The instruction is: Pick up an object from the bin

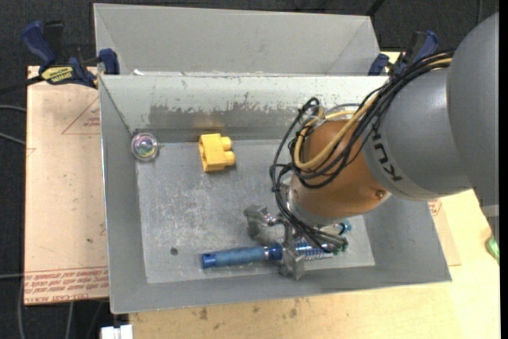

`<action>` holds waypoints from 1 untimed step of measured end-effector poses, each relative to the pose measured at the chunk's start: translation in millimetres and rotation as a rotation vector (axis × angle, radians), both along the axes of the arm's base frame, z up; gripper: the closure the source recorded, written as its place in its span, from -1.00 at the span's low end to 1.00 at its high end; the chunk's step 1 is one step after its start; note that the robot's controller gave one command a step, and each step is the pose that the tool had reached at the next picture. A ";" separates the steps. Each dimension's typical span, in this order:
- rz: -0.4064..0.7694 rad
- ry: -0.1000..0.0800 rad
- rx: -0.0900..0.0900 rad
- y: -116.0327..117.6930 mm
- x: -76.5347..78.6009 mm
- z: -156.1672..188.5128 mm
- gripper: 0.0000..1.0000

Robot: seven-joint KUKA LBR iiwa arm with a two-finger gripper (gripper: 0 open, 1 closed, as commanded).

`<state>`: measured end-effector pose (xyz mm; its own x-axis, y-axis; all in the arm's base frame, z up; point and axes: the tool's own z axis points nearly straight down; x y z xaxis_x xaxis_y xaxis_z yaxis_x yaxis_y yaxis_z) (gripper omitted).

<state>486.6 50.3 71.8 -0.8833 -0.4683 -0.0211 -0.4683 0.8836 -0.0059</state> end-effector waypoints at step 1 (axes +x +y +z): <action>0.000 -0.008 0.002 0.3 2.7 1.3 -1.00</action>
Offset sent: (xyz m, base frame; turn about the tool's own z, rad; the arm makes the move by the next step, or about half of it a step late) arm 0.0000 0.0000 0.0000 0.0000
